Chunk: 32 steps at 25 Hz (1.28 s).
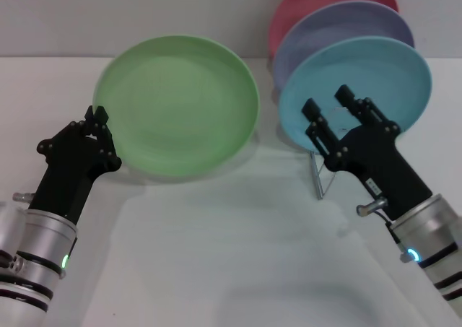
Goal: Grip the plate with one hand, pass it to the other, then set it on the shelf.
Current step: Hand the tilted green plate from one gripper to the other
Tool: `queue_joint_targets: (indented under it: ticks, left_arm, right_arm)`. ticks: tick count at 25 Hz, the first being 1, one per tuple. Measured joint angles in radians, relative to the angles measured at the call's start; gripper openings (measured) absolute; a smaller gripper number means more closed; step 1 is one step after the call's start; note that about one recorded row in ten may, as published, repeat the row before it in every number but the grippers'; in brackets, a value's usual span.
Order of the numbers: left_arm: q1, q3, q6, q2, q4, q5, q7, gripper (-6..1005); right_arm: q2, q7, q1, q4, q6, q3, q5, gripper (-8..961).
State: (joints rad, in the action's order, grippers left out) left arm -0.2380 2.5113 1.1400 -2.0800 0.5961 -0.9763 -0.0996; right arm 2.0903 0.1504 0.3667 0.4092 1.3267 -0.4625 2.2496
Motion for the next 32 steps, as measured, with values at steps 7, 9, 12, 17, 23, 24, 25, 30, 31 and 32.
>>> queue_joint_targets:
  ticks: [7, 9, 12, 17, 23, 24, 25, 30, 31, 32]
  left_arm:
    - [0.005, 0.063, 0.011, 0.0, 0.037, -0.087, -0.091, 35]
    - [0.008, 0.077, 0.02, 0.0, 0.04, -0.105, -0.104, 35]
    - [0.012, 0.091, 0.032, 0.0, 0.045, -0.132, -0.109, 35]
    - [0.019, 0.098, 0.034, 0.0, 0.056, -0.176, -0.122, 35]
    - [0.022, 0.132, 0.042, 0.0, 0.079, -0.228, -0.176, 35]
    - [0.022, 0.134, 0.042, 0.0, 0.079, -0.231, -0.176, 35]
    - [0.022, 0.137, 0.042, 0.0, 0.08, -0.237, -0.176, 35]
    - [0.026, 0.139, 0.05, 0.0, 0.08, -0.24, -0.177, 35]
    - [0.026, 0.139, 0.05, 0.0, 0.08, -0.24, -0.177, 35]
    - [0.027, 0.14, 0.052, 0.0, 0.081, -0.24, -0.177, 35]
  right_arm:
    - [0.001, 0.0, 0.031, 0.034, -0.112, 0.005, -0.001, 583]
    - [0.001, 0.0, 0.038, 0.038, -0.131, 0.005, -0.001, 583]
    - [0.002, 0.0, 0.064, 0.052, -0.197, 0.005, -0.002, 583]
    - [0.002, 0.0, 0.086, 0.061, -0.242, 0.011, -0.002, 583]
    - [0.002, 0.0, 0.1, 0.072, -0.271, 0.018, -0.002, 583]
    - [0.002, 0.0, 0.101, 0.073, -0.271, 0.018, -0.002, 583]
    - [0.002, 0.001, 0.103, 0.074, -0.272, 0.018, -0.002, 583]
    - [0.002, 0.007, 0.107, 0.074, -0.276, 0.018, -0.006, 583]
    - [0.002, 0.007, 0.107, 0.074, -0.276, 0.018, -0.006, 583]
    - [0.002, 0.007, 0.109, 0.074, -0.278, 0.018, -0.006, 583]
